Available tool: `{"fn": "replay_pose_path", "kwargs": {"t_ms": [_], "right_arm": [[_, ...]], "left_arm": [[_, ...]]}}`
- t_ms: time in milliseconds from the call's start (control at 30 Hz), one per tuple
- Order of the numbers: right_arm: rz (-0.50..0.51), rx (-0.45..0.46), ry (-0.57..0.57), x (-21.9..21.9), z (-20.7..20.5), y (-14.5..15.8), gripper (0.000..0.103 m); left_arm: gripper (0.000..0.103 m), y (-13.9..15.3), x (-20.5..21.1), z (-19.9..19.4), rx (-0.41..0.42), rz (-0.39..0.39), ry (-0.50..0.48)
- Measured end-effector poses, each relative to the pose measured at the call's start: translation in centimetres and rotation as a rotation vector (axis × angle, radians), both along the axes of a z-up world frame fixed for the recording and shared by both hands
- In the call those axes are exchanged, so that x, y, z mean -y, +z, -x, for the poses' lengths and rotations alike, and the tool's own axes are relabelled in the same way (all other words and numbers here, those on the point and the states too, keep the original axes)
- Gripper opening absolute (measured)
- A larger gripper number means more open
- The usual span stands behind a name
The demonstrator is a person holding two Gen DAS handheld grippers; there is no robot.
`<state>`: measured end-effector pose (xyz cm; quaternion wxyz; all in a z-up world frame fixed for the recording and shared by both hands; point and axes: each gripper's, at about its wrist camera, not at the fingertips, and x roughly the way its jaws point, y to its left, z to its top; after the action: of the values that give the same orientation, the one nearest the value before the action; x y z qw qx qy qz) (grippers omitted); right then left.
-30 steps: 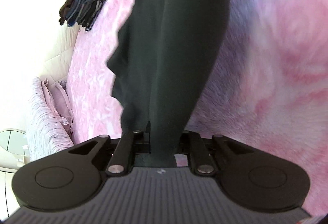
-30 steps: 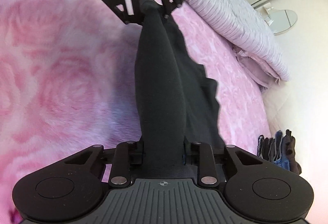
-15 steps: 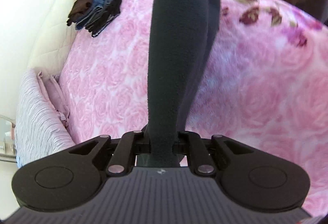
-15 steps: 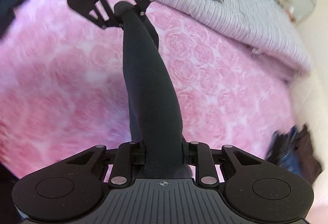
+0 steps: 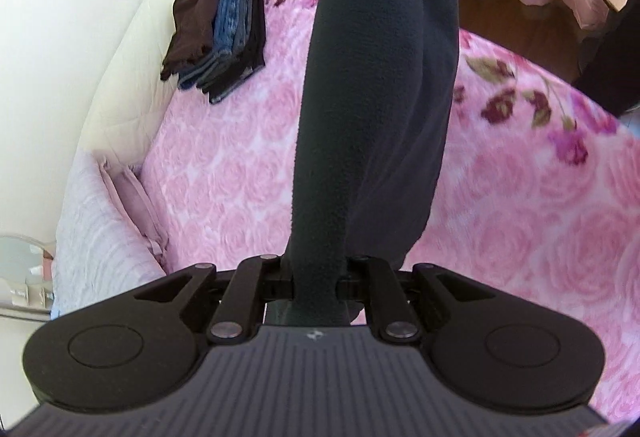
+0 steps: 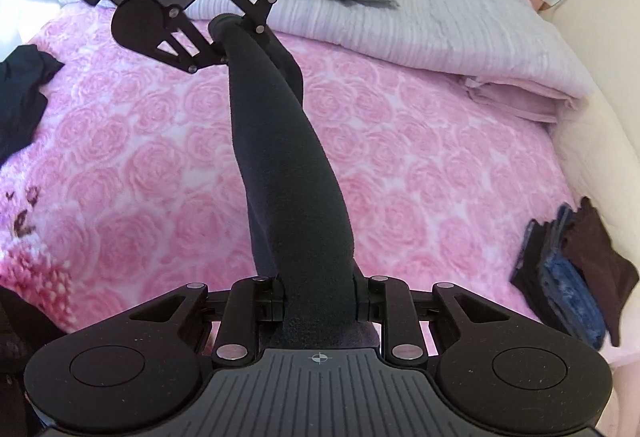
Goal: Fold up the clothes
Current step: 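Lift the folded dark shirt with both grippers and carry it toward the clothes stack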
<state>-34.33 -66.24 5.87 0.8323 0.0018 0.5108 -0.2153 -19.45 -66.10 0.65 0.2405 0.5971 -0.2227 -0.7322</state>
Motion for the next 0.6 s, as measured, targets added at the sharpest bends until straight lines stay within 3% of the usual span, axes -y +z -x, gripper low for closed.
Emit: {"fn": "replay_pose_path", "kwargs": {"t_ms": [367, 600], "right_arm": [[0.100, -0.012, 0.016, 4.5, 14.3, 1.5, 0.024], [0.155, -0.040, 0.060, 10.4, 23.9, 3.5, 0.024]], "left_arm": [[0.011, 2.0, 5.4, 14.6, 0.019, 0.001, -0.035], [0.011, 3.9, 10.7, 24.2, -0.027, 0.025, 0.023]]}}
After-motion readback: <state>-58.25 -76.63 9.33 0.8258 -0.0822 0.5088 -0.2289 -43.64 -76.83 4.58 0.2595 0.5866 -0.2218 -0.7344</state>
